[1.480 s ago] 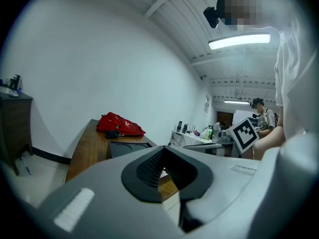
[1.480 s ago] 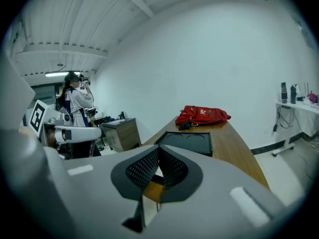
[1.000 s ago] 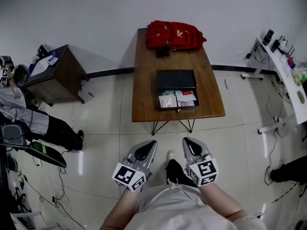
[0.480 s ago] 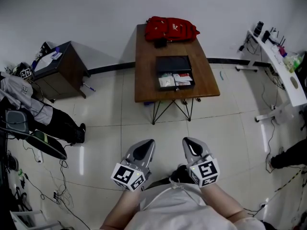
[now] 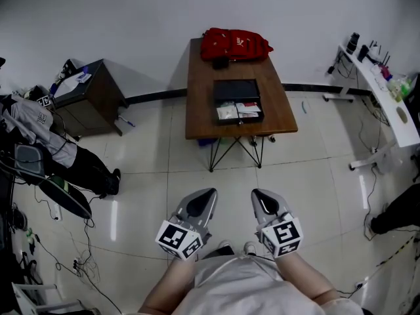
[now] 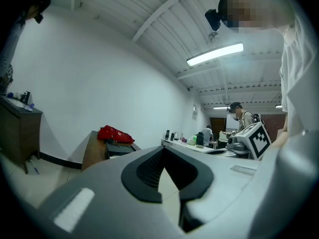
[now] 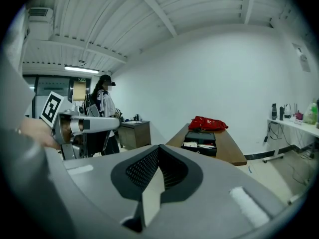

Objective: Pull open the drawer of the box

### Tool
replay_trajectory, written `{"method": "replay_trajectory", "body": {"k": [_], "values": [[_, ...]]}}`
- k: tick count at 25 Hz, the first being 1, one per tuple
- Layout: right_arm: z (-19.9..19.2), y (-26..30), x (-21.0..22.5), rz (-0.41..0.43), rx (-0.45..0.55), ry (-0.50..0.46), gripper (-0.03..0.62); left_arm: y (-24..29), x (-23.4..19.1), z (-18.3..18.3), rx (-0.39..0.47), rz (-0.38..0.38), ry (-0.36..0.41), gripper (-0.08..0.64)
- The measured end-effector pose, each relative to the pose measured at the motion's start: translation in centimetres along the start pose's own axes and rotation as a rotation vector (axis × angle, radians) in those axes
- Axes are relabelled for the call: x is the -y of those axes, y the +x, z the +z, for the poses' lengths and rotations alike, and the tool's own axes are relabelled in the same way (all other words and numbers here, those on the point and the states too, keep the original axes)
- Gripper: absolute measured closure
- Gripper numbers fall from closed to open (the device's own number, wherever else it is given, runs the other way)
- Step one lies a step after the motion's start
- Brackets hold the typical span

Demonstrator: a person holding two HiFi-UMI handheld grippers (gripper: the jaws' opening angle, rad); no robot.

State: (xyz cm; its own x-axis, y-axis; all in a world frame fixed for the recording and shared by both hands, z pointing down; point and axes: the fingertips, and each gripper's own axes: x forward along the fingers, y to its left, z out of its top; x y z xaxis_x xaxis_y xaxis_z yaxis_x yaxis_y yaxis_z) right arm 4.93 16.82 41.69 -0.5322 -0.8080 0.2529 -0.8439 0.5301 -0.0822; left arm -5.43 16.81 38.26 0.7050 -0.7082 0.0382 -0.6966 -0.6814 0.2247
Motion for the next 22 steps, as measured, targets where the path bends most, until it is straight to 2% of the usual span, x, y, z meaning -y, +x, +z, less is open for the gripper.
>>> {"method": "replay_trajectory", "body": {"k": [5,11,16,22], "values": [[1.4,-2.2,0.7,0.012,0.019,-0.014,0.591,1.5,2.3,-0.4,-0.016,-0.027,-0.002,0.554],[2.9,-3.1,1.6,0.038,0.065,-0.091,0.591,2.7,4.2,0.3,0.004,-0.041,0.000,0.554],[3.5,-3.3,2.3,0.053,0.084,-0.105,0.591,3.3,5.1,0.6,-0.005,-0.052,0.053,0.554],[4.2,-3.2,2.9,0.070,0.096,-0.126,0.591,3.8,5.4,1.0,-0.003,-0.047,0.064,0.554]]}}
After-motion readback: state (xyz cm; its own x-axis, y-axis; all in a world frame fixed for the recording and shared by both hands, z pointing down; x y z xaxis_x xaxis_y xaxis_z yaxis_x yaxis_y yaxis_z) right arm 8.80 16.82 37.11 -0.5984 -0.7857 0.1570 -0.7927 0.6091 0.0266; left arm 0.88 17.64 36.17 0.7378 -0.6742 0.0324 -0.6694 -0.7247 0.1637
